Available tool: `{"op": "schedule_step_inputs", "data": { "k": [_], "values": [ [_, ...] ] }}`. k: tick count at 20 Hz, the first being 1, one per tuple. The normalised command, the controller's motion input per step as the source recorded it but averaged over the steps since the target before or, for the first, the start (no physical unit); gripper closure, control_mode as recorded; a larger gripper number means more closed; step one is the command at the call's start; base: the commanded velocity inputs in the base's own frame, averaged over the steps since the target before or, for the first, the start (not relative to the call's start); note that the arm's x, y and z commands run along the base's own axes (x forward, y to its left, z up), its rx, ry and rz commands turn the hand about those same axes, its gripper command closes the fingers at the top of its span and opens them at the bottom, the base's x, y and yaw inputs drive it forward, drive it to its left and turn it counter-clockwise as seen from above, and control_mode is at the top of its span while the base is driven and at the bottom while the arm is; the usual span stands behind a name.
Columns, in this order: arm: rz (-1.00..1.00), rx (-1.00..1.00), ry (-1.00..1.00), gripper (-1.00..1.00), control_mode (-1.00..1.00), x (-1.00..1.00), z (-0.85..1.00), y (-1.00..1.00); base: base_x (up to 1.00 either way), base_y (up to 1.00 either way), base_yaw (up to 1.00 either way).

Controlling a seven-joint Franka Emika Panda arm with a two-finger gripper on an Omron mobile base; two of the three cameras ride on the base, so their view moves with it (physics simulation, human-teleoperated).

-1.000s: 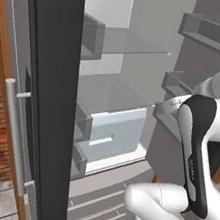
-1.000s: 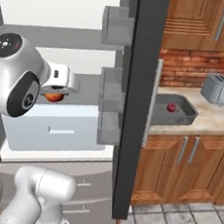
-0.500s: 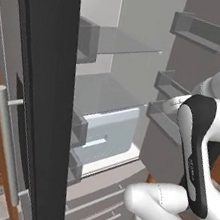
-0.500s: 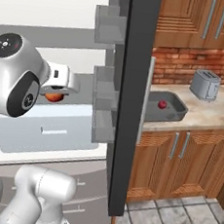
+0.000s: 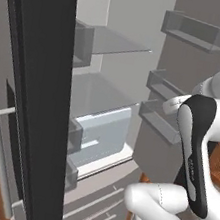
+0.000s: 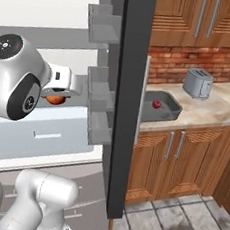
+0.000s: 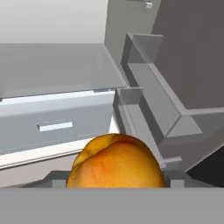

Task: Pick the apple and peach from the fridge and place them inside the tupperware on the counter.

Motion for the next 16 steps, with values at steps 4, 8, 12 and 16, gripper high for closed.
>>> {"op": "schedule_step_inputs", "data": {
  "k": [4,8,12,16],
  "values": [
    [0.00,0.00,0.00,1.00,1.00,0.00,0.00,0.00,-1.00,0.54,-0.48],
    [0.00,0.00,0.00,1.00,1.00,0.00,0.00,0.00,-1.00,0.42,-0.56],
    [0.00,0.00,0.00,1.00,1.00,0.00,0.00,0.00,-1.00,0.24,-0.63],
    [0.00,0.00,0.00,1.00,1.00,0.00,0.00,0.00,-0.97,0.12,-0.67]
  ]
}}
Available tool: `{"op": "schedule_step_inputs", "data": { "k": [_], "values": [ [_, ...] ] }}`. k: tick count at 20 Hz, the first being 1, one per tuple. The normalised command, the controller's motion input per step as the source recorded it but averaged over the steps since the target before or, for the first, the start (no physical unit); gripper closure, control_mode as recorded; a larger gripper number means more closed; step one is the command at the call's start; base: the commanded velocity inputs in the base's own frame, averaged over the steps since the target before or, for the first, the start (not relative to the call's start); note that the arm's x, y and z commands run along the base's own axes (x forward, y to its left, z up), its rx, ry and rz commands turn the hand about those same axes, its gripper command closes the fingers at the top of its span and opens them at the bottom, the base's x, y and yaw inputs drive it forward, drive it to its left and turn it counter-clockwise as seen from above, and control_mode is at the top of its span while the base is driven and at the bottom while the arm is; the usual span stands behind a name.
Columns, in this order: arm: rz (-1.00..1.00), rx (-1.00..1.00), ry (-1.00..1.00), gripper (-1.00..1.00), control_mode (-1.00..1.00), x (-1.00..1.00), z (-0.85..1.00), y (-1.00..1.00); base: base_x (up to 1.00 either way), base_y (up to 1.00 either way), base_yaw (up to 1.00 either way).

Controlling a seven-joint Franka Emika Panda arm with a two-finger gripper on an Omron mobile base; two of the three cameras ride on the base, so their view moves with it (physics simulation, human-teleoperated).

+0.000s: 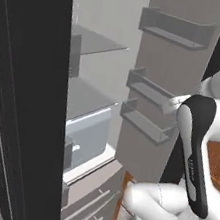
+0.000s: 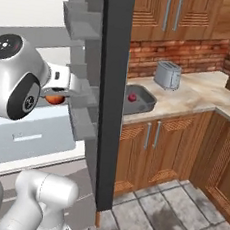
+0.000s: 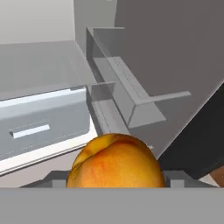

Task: Pick the apple and peach from the fridge and place them inside the tupperware on the counter.

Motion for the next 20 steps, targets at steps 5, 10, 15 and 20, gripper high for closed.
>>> {"op": "schedule_step_inputs", "data": {
  "k": [5,10,15,20],
  "values": [
    [0.00,0.00,0.00,1.00,1.00,0.00,0.00,0.00,-0.73,0.06,-0.72],
    [0.00,0.00,0.00,1.00,1.00,0.00,0.00,0.00,-0.49,0.06,-0.77],
    [0.00,0.00,0.00,1.00,1.00,0.00,0.00,0.00,-0.50,0.03,-0.73],
    [0.00,0.00,0.00,1.00,1.00,0.00,0.00,0.00,-0.40,0.00,-0.67]
  ]
}}
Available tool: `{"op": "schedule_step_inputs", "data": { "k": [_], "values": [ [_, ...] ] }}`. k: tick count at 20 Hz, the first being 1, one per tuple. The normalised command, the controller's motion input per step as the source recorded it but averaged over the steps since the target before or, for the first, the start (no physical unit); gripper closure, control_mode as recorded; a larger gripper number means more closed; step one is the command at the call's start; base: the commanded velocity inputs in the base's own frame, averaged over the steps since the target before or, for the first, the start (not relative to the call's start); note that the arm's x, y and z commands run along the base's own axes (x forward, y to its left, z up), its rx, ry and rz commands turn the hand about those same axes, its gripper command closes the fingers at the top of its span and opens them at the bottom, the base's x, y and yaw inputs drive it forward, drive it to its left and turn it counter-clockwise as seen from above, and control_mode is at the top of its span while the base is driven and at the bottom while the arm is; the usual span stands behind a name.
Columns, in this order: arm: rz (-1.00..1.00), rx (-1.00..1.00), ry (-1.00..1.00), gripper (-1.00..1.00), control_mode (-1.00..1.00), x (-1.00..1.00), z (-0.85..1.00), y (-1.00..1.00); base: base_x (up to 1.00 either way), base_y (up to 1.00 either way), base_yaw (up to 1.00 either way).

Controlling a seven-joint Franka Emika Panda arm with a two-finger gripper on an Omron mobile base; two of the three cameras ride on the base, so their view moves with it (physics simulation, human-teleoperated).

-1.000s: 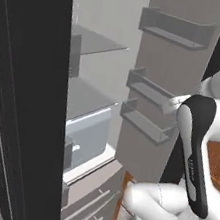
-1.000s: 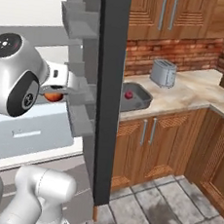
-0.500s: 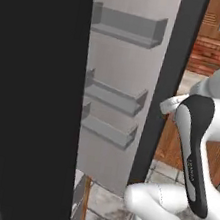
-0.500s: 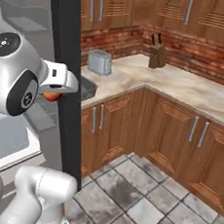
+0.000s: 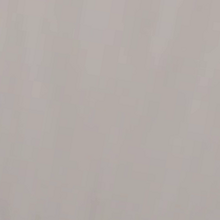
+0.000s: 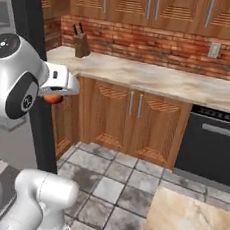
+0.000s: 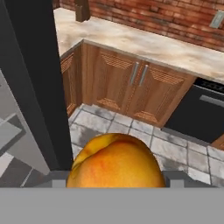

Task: Pick the apple and peach from the fridge and place them inside the tupperware on the counter.

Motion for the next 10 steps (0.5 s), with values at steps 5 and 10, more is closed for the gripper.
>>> {"op": "schedule_step_inputs", "data": {
  "k": [5,10],
  "values": [
    [0.00,0.00,0.00,1.00,1.00,0.00,0.00,0.00,-0.10,0.00,-0.61],
    [0.00,0.00,0.00,1.00,1.00,0.00,0.00,0.00,0.15,0.00,-0.49]
  ]
}}
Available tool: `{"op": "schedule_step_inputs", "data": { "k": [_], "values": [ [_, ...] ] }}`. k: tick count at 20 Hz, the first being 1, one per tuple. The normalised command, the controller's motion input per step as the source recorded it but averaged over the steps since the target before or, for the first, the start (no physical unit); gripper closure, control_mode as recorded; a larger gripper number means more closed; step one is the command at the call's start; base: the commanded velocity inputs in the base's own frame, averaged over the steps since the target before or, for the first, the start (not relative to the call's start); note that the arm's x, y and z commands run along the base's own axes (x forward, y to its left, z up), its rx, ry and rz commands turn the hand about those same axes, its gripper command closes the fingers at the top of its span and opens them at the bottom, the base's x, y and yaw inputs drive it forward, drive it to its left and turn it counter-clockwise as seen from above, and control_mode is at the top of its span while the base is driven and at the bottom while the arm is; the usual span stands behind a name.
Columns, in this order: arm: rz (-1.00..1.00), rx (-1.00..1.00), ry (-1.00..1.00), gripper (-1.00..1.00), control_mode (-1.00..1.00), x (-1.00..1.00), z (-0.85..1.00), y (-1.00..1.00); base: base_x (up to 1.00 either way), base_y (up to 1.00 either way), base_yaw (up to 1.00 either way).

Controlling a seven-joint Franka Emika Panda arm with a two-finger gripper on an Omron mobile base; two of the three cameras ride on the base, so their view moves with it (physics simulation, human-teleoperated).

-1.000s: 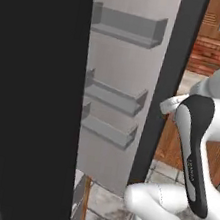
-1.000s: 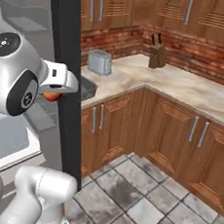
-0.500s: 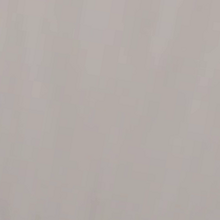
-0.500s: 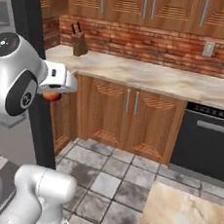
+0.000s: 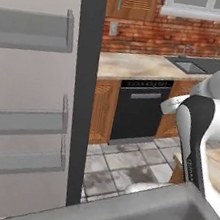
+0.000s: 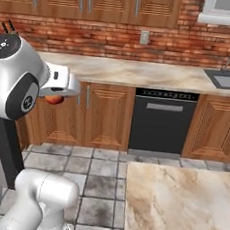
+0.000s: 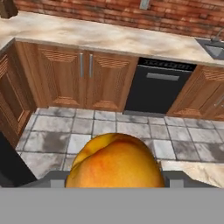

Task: Pick the apple and peach from the fridge and place them inside the tupperware on the counter.

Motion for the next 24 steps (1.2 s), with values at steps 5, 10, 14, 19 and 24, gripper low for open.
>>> {"op": "schedule_step_inputs", "data": {
  "k": [5,10,14,19,24],
  "values": [
    [0.00,0.00,0.00,1.00,1.00,0.00,0.00,0.00,0.81,0.02,-0.21],
    [0.00,0.00,0.00,1.00,1.00,0.00,0.00,0.00,1.00,0.13,0.06],
    [0.00,0.00,0.00,1.00,1.00,0.00,0.00,0.00,1.00,0.07,0.34],
    [0.00,0.00,0.00,1.00,1.00,0.00,0.00,0.00,0.99,0.00,0.63],
    [0.00,0.00,0.00,1.00,1.00,0.00,0.00,0.00,0.70,0.00,0.84]
  ]
}}
